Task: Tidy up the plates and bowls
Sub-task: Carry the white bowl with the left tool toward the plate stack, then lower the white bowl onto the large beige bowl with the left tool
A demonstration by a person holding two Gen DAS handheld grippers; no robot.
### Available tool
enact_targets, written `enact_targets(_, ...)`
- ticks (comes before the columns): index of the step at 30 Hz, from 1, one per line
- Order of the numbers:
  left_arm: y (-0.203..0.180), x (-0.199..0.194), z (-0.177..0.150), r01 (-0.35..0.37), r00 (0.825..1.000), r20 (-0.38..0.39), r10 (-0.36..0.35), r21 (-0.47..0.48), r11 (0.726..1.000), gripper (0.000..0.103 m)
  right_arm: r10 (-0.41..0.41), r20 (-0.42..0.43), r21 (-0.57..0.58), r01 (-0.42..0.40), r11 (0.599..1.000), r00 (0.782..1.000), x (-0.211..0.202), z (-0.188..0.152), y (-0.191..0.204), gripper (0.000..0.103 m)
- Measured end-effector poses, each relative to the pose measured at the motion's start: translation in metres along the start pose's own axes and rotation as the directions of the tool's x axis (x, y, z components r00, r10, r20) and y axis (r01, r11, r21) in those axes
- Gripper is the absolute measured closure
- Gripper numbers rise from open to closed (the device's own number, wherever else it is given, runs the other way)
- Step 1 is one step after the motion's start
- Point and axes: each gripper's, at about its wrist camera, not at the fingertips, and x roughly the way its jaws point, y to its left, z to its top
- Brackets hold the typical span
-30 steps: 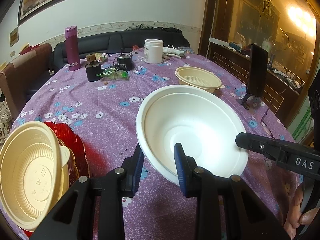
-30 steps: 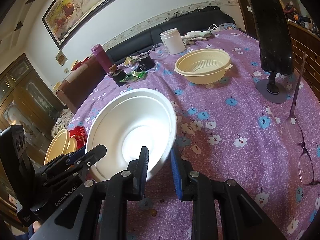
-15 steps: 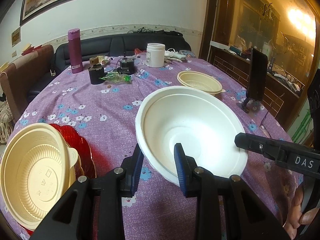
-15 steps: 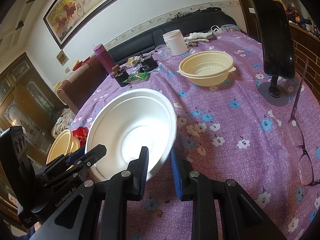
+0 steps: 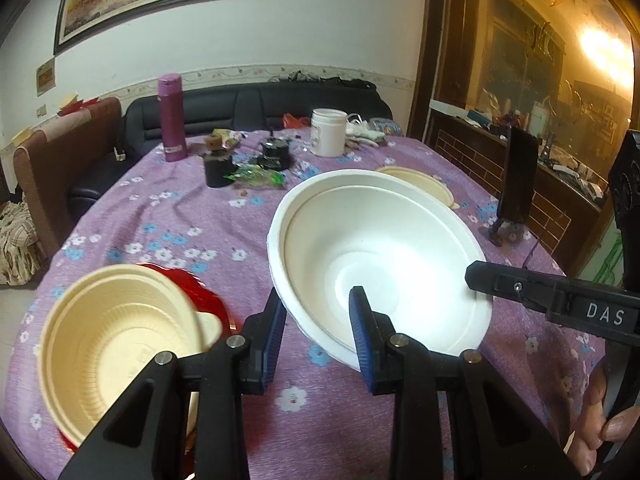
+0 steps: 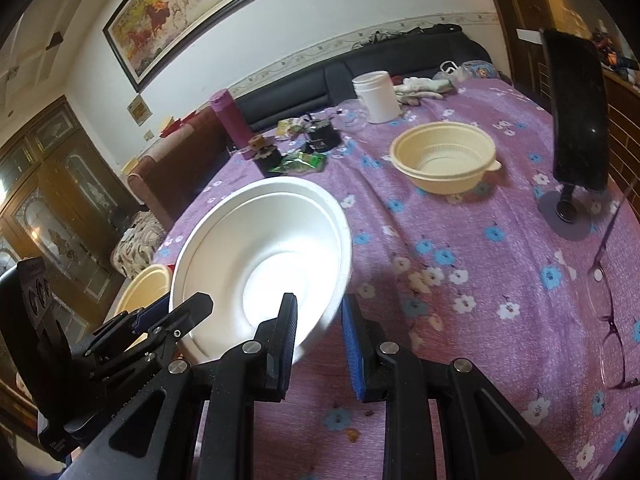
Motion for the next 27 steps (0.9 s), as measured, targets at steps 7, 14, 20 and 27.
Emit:
enact_targets(7, 0.030, -0.034, 0.004, -0.045, 0.998, 0.041, 0.047, -0.032, 0.998, 0.068, 0.053, 0.005, -0.065, -0.053, 0.997, 0.999, -0.002, 0.012, 0.039, 0.076)
enact_targets(14, 0.072, -0.066, 0.001, -0.109, 0.991, 0.063, 0.115, -0.092, 0.990, 0.067, 0.156, -0.055, -0.107, -0.161, 0.981, 0.986, 0.013, 0.015, 0.085, 0.076)
enact_targets(20, 0.104, -0.081, -0.011, -0.169, 0.983, 0.048, 0.177, -0.146, 0.975, 0.067, 0.201, -0.117, -0.149, -0.218, 0.965, 0.973, 0.030, 0.010, 0.124, 0.076)
enact_targets(27, 0.133, -0.081, -0.032, -0.200, 0.979, -0.009, 0.202, -0.203, 0.959, 0.066, 0.213, -0.189, -0.172, -0.246, 0.954, 0.959, 0.055, -0.002, 0.149, 0.076)
